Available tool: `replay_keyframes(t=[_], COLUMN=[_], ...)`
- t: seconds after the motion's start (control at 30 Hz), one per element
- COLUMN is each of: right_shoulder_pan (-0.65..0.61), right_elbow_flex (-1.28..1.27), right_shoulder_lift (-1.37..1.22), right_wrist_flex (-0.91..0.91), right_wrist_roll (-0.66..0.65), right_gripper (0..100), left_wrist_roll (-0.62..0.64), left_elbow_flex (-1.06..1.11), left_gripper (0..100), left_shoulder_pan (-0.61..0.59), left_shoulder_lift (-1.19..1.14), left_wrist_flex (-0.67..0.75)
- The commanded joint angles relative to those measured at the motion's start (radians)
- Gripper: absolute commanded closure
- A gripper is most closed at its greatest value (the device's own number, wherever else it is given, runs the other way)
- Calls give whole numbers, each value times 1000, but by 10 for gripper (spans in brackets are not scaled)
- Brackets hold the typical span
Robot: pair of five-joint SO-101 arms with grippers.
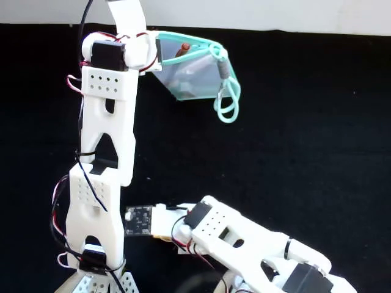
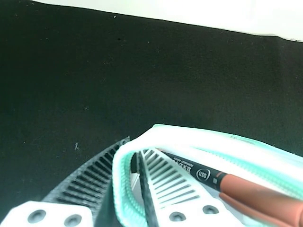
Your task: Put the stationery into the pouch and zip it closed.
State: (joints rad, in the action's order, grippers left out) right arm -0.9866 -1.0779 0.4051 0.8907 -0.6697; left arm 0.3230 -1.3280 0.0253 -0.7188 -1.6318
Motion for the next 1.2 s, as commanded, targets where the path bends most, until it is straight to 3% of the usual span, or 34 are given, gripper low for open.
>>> replay_keyframes(t=[0.0, 0.1, 0.4, 0.57, 0.7, 0.93, 1.17], right_shoulder_pan=[44, 90, 427, 556, 602, 628, 628], right_elbow_flex=[28, 59, 289, 387, 526, 903, 1138], right_shoulder_lift=[-2, -1, 4, 102, 151, 148, 47], right_wrist_flex=[2, 4, 65, 104, 137, 157, -18], right_wrist_roll=[29, 83, 388, 476, 542, 784, 1048], right_gripper=[993, 993, 993, 993, 993, 993, 993], left_wrist_roll=[-9, -9, -9, -9, -9, -9, -9], left_elbow_flex=[-12, -12, -12, -12, -12, -10, -10], left_gripper=[993, 993, 993, 993, 993, 993, 993], left_shoulder_pan=[-31, -31, -31, -31, -30, -30, -30], left_shoulder_lift=[4, 4, 4, 4, 4, 4, 2], left_wrist_flex=[-2, -2, -2, -2, -2, -2, -2])
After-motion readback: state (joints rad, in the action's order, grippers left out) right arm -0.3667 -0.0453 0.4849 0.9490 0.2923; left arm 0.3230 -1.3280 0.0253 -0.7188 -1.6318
